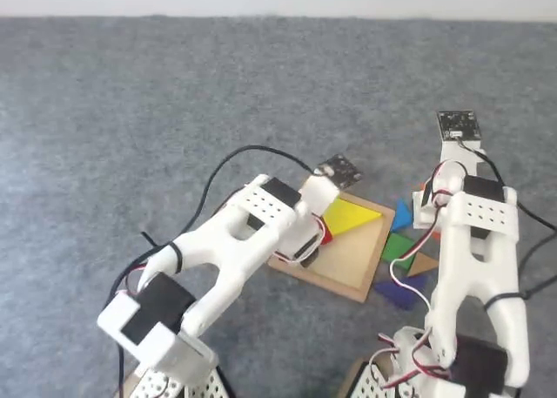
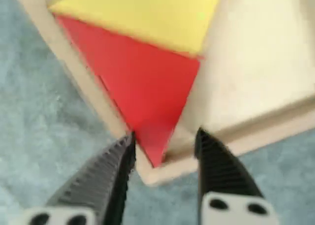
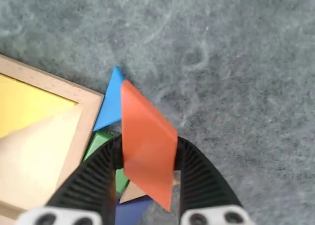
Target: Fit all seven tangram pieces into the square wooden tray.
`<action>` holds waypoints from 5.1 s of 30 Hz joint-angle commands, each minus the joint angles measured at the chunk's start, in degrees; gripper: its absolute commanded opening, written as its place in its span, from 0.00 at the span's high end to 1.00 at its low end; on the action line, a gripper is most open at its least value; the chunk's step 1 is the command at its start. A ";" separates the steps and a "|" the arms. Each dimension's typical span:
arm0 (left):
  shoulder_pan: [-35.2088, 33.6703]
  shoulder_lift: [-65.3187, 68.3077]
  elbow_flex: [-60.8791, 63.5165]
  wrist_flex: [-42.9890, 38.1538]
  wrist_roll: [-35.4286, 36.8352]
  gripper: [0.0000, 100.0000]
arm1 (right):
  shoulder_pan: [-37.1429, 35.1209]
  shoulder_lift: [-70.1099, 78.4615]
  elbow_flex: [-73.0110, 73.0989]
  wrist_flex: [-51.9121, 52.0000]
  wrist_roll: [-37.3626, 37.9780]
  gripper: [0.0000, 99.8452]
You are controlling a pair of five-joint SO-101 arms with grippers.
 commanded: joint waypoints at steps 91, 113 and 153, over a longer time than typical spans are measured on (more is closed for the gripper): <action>-40.18 -52.13 22.37 -2.29 7.65 0.83 | -46.73 -25.19 -11.16 7.96 0.18 0.99; -28.75 -72.44 20.18 2.46 10.73 0.83 | -54.20 -31.52 18.46 -41.63 -7.38 0.99; -16.44 -85.80 20.44 9.32 3.87 0.83 | -59.03 -41.27 24.35 -31.16 -4.13 0.99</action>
